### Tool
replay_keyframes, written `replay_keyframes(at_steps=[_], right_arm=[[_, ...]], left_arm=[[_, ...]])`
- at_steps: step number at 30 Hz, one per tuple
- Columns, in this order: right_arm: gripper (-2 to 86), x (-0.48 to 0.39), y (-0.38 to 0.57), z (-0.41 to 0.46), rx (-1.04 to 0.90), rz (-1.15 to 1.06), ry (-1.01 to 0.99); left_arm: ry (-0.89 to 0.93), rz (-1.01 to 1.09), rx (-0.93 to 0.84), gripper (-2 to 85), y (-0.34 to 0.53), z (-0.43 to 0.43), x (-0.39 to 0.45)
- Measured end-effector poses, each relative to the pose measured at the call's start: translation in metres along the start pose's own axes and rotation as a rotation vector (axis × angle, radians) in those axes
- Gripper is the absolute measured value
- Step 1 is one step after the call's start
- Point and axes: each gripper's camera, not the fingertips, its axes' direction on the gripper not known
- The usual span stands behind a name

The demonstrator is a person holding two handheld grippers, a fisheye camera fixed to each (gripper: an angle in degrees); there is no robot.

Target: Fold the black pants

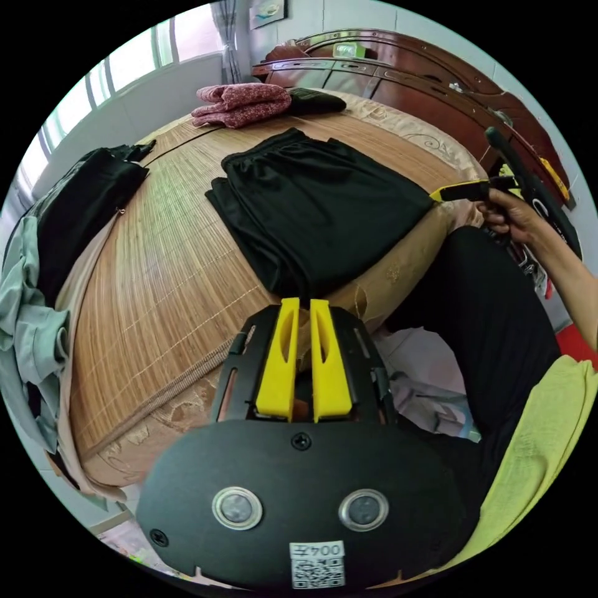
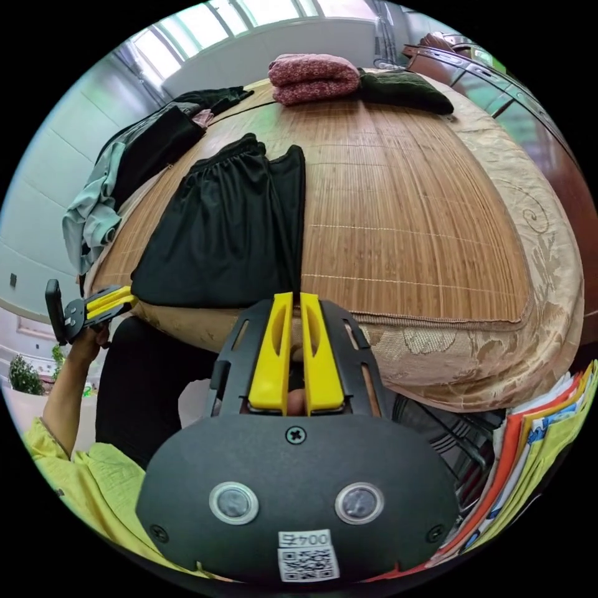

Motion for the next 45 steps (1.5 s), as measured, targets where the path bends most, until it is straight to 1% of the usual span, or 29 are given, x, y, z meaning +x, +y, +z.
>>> replay_keyframes(at_steps=[3,7,9,11,13,16,19,22,30,37,45], right_arm=[[-0.2,-0.002,0.006,-0.005,0.038,0.046,0.016],[-0.6,-0.029,0.016,-0.012,0.155,-0.020,-0.061],[-0.7,-0.044,0.016,-0.010,0.184,-0.059,-0.054],[-0.7,-0.057,0.015,0.000,0.168,-0.096,-0.034],[-0.7,-0.066,0.011,0.017,0.101,-0.107,0.008],[-0.7,-0.068,0.004,0.035,0.013,-0.107,-0.011],[-0.7,-0.067,0.001,0.043,-0.004,-0.102,-0.051],[-0.7,-0.070,0.002,0.048,-0.007,-0.097,-0.060],[-0.7,-0.106,0.008,0.062,0.001,-0.158,0.092],[-0.7,-0.113,0.009,0.071,-0.003,-0.141,0.075],[-0.7,-0.125,0.013,0.079,0.001,-0.147,0.101]], left_arm=[[0.024,-0.049,0.028,1.1,0.015,-0.006,-0.005],[0.024,-0.130,0.046,0.3,0.037,-0.010,-0.015],[0.019,-0.152,0.059,0.3,0.042,-0.012,-0.016],[0.013,-0.153,0.089,0.4,0.046,-0.017,-0.015],[0.011,-0.126,0.105,0.5,0.047,-0.021,-0.011],[-0.008,-0.060,0.088,1.3,0.046,-0.018,-0.001],[-0.061,-0.008,0.092,1.9,0.046,-0.019,0.011],[-0.075,0.018,0.077,2.1,0.047,-0.017,0.016],[-0.066,-0.021,0.058,1.3,0.053,-0.017,0.010],[-0.077,-0.024,0.058,0.6,0.056,-0.021,0.009],[-0.016,-0.101,0.078,0.7,0.060,-0.030,-0.012]])
